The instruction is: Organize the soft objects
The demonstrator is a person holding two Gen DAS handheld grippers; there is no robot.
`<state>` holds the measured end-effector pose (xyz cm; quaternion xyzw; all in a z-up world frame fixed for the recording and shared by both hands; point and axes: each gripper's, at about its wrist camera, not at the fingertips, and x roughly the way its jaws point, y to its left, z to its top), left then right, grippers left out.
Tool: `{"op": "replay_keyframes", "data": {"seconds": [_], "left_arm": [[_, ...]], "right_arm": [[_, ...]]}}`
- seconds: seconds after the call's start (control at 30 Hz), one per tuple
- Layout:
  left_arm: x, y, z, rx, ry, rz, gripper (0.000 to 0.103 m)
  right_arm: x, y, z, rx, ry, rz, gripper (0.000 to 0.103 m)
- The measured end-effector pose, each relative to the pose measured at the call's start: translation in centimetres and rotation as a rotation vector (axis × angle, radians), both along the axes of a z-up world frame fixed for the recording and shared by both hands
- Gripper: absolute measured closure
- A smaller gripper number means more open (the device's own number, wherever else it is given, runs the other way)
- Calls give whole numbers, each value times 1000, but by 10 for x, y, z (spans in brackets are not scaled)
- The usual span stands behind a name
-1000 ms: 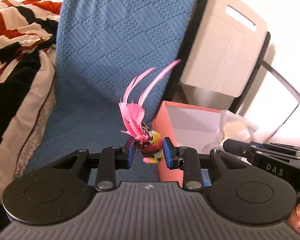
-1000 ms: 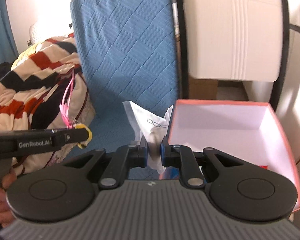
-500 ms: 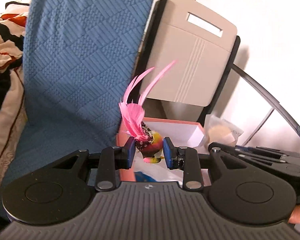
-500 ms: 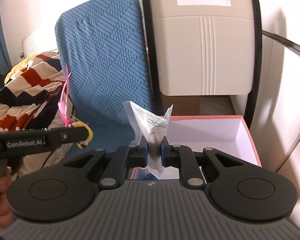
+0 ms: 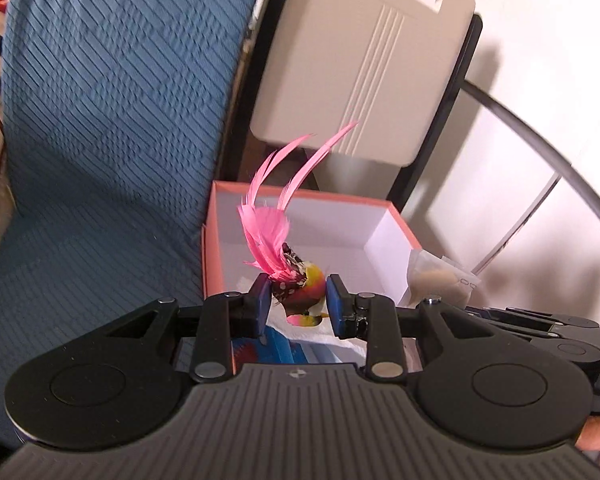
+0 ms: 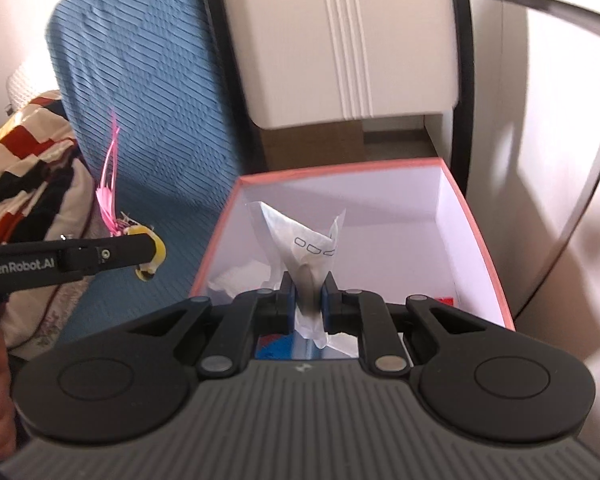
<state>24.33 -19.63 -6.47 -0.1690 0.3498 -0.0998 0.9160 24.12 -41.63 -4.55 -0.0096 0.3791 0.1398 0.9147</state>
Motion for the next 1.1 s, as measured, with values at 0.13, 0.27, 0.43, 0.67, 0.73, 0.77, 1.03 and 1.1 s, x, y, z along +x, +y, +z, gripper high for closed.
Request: {"op": "replay_keyframes", "data": {"seconds": [0.13,0.27,0.43,0.67,0.73,0.77,1.03,1.1], "left_arm": [[11,-12,-21,-9,40,-29,69],[21,-25,-42,2,85,-52,69],[28,-35,-56,16,112,-62,68],[33,-43,-66,25,140,-93,67],[33,-47,-65,43,148,-125,51],[32,-48,-64,52,138,-128,45],[16,-35,-34,43,78,-97,30],[10,-32,-20,43,55,-98,29]], "right_arm": [[8,-9,-16,-14,30,-19,87],[15,-16,-34,-19,69,-34,86],[20,-24,-52,-27,104,-48,86],[25,-30,-60,-20,129,-77,83],[27,-32,-60,-22,143,-85,77],[28,-32,-60,-26,145,-92,65],[17,-32,-34,-7,92,-124,35],[11,-29,-21,-9,63,-126,35]]}}
